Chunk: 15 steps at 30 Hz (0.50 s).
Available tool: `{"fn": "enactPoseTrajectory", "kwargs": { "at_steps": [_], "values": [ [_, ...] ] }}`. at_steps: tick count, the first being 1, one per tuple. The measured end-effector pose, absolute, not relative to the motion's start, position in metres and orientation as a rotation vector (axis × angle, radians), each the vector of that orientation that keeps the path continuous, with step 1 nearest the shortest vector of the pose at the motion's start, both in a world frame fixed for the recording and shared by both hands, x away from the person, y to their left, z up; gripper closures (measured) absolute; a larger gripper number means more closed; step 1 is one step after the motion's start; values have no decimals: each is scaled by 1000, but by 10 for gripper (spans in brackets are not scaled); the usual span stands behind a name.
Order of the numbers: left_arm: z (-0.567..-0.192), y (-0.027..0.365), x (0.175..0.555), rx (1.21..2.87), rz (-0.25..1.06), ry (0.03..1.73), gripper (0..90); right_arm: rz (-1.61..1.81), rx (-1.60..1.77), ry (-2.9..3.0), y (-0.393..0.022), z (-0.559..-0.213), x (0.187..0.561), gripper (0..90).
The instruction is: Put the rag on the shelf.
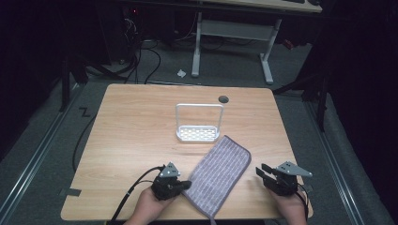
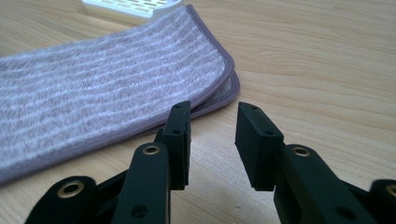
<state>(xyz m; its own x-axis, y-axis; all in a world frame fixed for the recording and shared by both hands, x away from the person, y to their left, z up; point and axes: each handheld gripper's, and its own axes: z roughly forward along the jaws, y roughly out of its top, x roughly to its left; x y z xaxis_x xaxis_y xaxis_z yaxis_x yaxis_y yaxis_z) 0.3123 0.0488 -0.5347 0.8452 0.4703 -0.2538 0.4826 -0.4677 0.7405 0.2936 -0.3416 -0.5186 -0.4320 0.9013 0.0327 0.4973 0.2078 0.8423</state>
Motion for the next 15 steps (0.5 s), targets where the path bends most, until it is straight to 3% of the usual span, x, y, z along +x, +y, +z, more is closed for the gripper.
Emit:
{"fn": "enactPoseTrajectory", "kwargs": {
  "at_steps": [6, 10, 15],
  "values": [
    [-529, 40, 306, 2139, -6, 630, 824, 1137, 1295, 2011, -343, -519, 294, 662],
    [-515, 44, 329, 2055, 71, 684, 787, 1137, 1293, 2011, -342, -518, 294, 663],
    [-517, 8, 366, 2085, 102, 701, 822, 1141, 1289, 2025, -341, -519, 295, 663]
  ]
}}
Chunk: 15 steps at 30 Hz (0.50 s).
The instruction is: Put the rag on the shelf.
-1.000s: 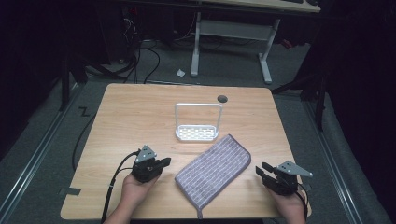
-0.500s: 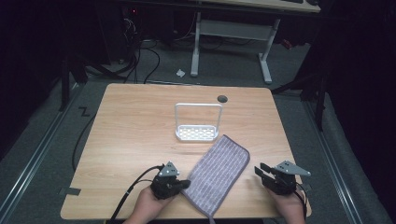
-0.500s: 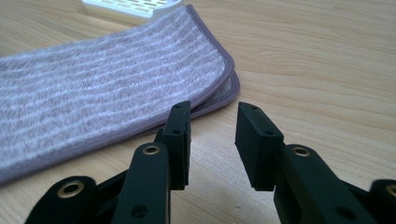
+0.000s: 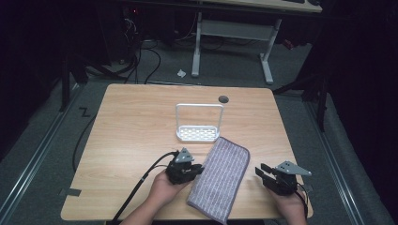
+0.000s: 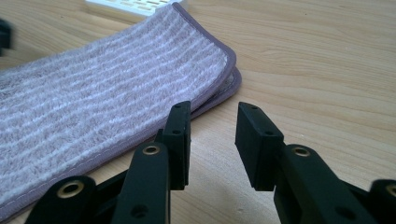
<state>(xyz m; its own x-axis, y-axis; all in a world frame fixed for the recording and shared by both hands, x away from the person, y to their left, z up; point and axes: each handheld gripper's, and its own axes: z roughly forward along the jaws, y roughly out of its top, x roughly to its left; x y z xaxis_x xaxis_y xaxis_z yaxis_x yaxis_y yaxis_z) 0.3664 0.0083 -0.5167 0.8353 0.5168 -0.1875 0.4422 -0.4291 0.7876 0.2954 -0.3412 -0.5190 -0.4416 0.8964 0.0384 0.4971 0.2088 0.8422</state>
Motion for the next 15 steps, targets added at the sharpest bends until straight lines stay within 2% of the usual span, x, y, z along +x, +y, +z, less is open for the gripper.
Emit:
{"fn": "enactPoseTrajectory", "kwargs": {
  "at_steps": [2, 6, 12, 15],
  "values": [
    [-523, -11, 378, 2130, 99, 697, 845, 1143, 1288, 2023, -341, -519, 294, 663],
    [-532, -17, 378, 2191, 106, 686, 872, 1148, 1297, 2024, -343, -520, 295, 669],
    [-533, -5, 361, 2196, 102, 667, 877, 1163, 1285, 2038, -341, -520, 296, 669],
    [-534, 13, 344, 2196, 107, 670, 877, 1163, 1282, 2049, -337, -521, 296, 670]
  ]
}}
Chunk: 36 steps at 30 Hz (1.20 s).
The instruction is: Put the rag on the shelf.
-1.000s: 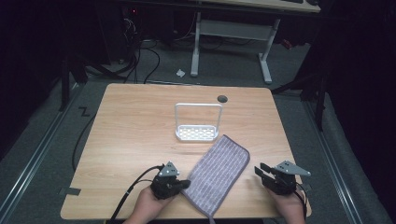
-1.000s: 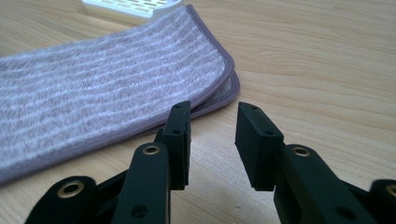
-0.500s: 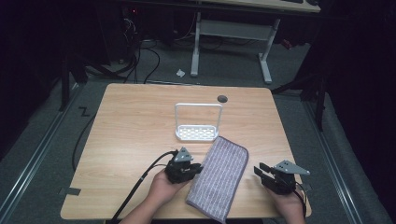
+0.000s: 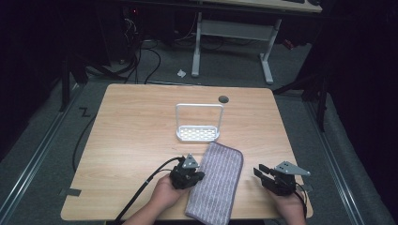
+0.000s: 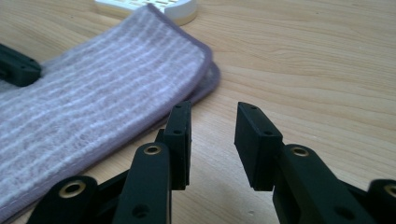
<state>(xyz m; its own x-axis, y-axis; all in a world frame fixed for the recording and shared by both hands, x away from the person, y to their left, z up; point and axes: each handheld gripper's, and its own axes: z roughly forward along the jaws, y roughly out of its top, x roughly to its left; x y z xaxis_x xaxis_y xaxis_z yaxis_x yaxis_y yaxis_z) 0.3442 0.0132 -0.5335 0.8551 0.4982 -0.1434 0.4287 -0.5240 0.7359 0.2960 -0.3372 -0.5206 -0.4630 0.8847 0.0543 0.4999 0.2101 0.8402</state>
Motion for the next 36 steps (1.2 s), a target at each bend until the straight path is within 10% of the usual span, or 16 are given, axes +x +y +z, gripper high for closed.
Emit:
{"fn": "enactPoseTrajectory", "kwargs": {
  "at_steps": [36],
  "values": [
    [-533, 72, 347, 2038, 204, 877, 737, 1052, 973, 2385, -208, -534, 325, 814]
  ]
}}
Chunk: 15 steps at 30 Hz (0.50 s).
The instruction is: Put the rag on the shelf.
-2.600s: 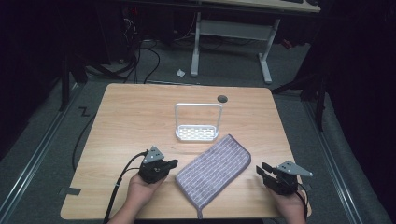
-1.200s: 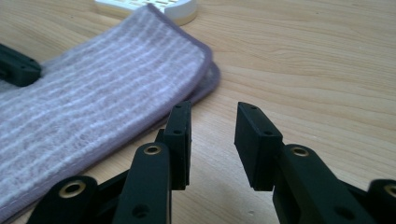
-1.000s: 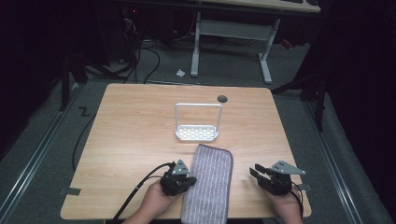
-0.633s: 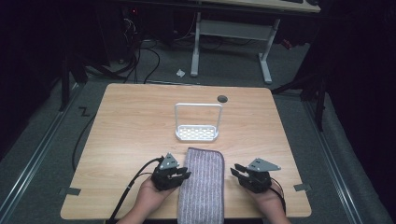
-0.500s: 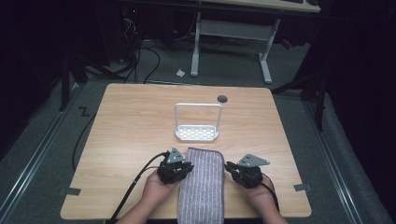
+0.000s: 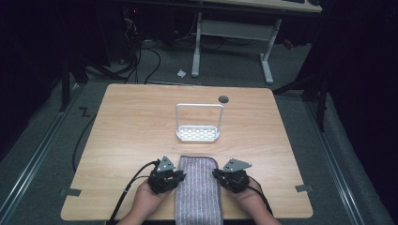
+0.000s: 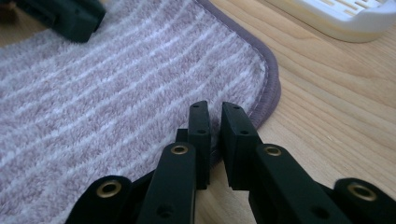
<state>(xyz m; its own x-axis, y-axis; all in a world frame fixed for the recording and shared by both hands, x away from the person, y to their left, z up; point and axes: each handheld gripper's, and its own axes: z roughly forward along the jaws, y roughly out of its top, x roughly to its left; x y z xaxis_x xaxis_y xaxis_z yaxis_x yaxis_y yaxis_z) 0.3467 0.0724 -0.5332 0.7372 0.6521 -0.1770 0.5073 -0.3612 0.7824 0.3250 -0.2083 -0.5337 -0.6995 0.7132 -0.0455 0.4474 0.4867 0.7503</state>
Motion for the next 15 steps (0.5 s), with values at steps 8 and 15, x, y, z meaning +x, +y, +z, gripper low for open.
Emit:
{"fn": "enactPoseTrajectory", "kwargs": {
  "at_steps": [8, 15],
  "values": [
    [-537, 67, 386, 1929, 159, 1056, 506, 1091, 949, 2333, -214, -527, 318, 753],
    [-540, 67, 389, 1904, 148, 1108, 582, 1106, 1014, 2315, -220, -527, 321, 678]
  ]
}}
